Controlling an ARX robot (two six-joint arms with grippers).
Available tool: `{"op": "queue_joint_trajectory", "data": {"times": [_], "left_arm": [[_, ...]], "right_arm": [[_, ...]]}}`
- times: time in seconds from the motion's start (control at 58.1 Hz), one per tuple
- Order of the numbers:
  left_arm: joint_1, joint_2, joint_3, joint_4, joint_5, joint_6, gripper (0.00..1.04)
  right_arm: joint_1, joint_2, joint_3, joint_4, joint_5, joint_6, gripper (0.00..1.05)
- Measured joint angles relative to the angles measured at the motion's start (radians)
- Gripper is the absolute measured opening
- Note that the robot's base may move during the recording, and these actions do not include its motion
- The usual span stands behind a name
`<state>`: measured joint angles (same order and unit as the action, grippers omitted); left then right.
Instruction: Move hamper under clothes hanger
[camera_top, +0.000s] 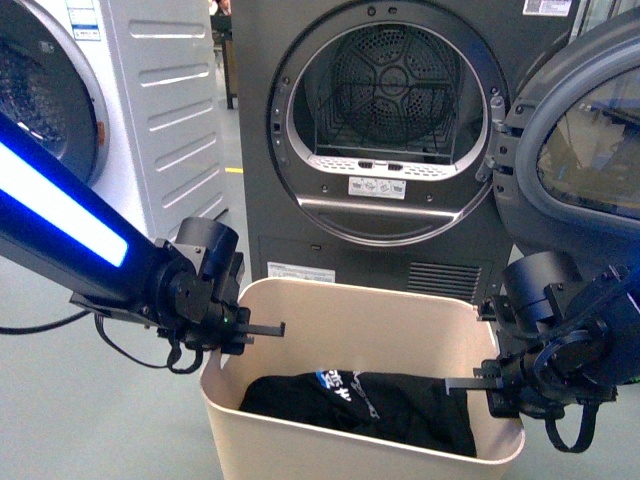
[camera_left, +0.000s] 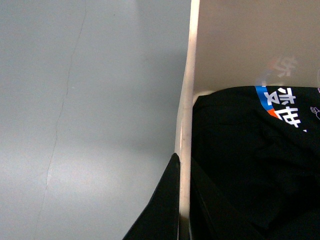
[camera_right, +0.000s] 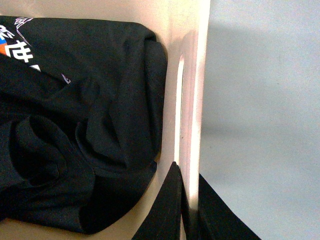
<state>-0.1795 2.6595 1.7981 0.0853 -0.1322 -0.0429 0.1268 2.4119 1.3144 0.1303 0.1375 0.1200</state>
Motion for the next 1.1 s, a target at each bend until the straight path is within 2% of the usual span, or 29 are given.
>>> {"op": "queue_joint_trajectory", "data": {"times": [0.465,0.637,1.102], "left_arm": [[0.000,0.000,-0.001,0.000,0.000,0.000,0.04],[0.036,0.000,-0.004,0.000,-0.018,0.000,0.04],[-0.016,0.000,-0.003,0.002,0.006,0.000,0.04]], "right_arm": [[0.001,0.000,0.000,0.000,0.000,0.000,0.03],[0.034,-0.002,0.000,0.002,-0.035,0.001,0.03],[-0.014,-0.008,-0.001,0.004,0.015,-0.005,0.03]]}}
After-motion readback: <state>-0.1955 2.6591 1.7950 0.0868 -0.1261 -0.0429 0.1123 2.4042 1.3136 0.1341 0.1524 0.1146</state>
